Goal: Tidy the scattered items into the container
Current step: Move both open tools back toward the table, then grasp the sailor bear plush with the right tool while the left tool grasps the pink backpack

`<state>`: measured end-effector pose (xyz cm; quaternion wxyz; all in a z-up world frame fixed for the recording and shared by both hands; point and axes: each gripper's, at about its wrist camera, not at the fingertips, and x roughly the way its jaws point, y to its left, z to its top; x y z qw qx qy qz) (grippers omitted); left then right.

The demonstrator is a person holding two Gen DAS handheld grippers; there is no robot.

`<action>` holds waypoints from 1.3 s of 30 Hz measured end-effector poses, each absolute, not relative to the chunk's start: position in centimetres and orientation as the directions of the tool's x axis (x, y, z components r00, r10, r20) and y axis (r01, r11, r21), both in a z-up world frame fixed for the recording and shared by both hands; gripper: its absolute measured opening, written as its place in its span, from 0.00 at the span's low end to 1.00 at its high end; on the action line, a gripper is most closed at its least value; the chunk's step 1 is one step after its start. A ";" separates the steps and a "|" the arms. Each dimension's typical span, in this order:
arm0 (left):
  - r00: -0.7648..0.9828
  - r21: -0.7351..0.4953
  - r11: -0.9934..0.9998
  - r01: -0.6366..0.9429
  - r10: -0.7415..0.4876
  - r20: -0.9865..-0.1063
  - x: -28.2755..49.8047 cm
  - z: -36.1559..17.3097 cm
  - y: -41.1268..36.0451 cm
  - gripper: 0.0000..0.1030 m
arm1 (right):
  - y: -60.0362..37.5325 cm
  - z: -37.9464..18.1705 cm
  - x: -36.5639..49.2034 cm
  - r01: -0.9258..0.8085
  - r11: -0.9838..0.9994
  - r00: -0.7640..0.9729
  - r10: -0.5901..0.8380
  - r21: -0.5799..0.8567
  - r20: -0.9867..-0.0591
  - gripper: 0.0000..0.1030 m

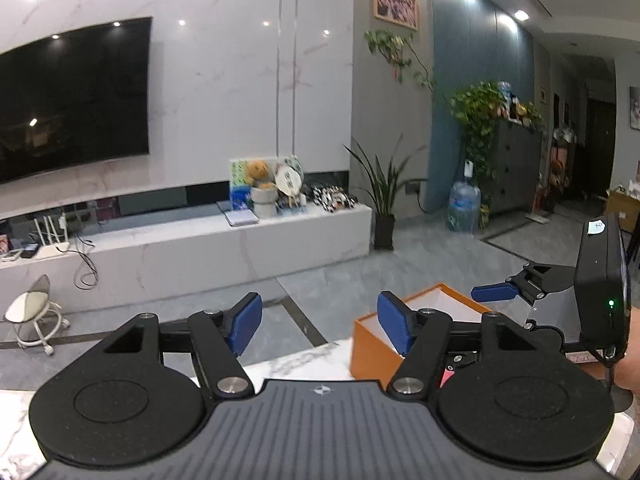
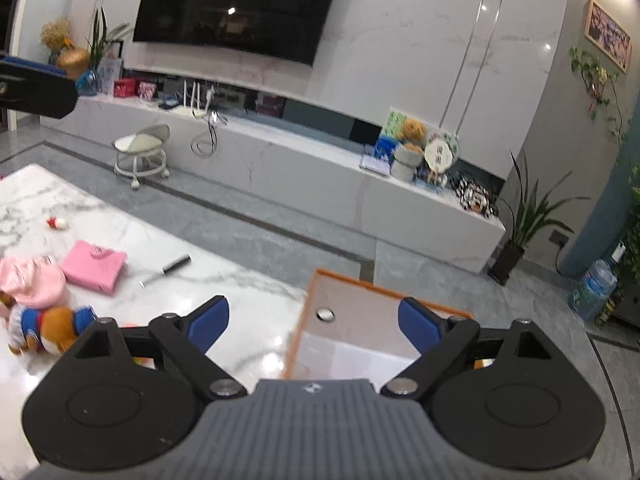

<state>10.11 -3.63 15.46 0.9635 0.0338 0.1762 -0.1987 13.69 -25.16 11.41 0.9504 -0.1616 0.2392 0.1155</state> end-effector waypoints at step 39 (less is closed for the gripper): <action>0.733 -0.121 0.960 0.251 -0.270 -0.624 11.9 -0.3 13.8 0.82 | -10.8 1.3 14.4 -0.649 0.761 0.609 0.538 0.024 -0.583 0.91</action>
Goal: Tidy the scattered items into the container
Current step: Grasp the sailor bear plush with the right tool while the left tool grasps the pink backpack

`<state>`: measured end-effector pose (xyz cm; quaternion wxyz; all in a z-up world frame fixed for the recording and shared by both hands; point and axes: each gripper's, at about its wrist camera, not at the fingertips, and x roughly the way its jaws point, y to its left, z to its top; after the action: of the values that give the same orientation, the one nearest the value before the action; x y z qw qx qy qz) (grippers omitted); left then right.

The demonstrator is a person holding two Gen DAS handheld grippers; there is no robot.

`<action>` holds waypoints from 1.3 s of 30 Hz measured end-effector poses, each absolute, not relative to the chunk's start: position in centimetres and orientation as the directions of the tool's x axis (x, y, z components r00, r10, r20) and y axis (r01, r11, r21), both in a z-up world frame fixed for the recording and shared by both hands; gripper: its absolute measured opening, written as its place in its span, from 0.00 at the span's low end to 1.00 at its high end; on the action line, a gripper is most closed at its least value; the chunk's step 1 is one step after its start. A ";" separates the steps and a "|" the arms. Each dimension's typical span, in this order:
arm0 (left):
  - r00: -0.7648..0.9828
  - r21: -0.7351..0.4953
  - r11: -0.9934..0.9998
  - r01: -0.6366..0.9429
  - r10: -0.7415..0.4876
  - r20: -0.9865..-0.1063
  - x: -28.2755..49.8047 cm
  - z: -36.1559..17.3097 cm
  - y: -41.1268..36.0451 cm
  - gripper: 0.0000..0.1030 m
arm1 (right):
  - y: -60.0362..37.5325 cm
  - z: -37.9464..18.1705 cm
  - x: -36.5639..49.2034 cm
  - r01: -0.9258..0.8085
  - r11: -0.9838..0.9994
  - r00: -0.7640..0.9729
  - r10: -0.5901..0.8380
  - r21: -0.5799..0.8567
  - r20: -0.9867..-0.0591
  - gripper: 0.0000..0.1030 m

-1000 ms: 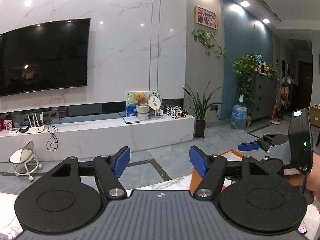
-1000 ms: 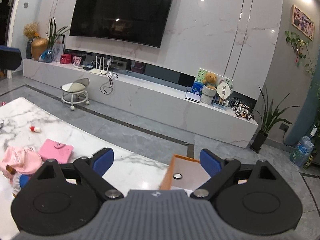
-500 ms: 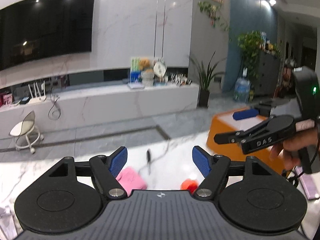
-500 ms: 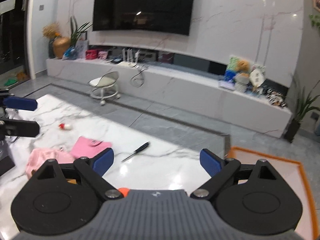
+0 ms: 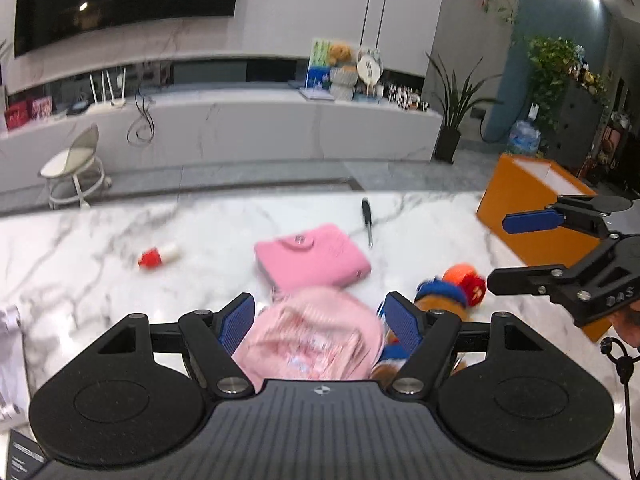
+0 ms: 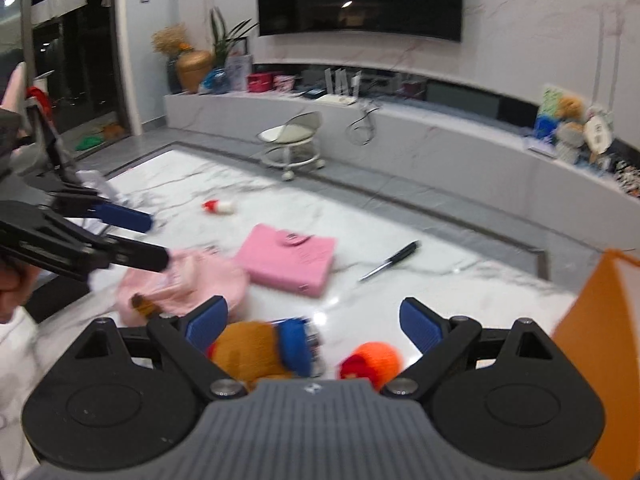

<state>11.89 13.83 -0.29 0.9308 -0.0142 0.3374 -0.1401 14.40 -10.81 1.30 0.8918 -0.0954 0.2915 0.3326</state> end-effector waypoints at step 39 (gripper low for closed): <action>0.685 0.036 0.942 0.334 -0.216 -0.696 13.7 -3.9 12.4 1.00 | -2.7 -7.8 5.4 -0.642 0.060 0.667 0.534 -0.764 -0.519 0.57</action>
<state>13.67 12.35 -3.95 0.9143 0.0801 0.3673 -0.1505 5.42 -2.65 -7.79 0.7263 -0.5533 0.0490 0.4049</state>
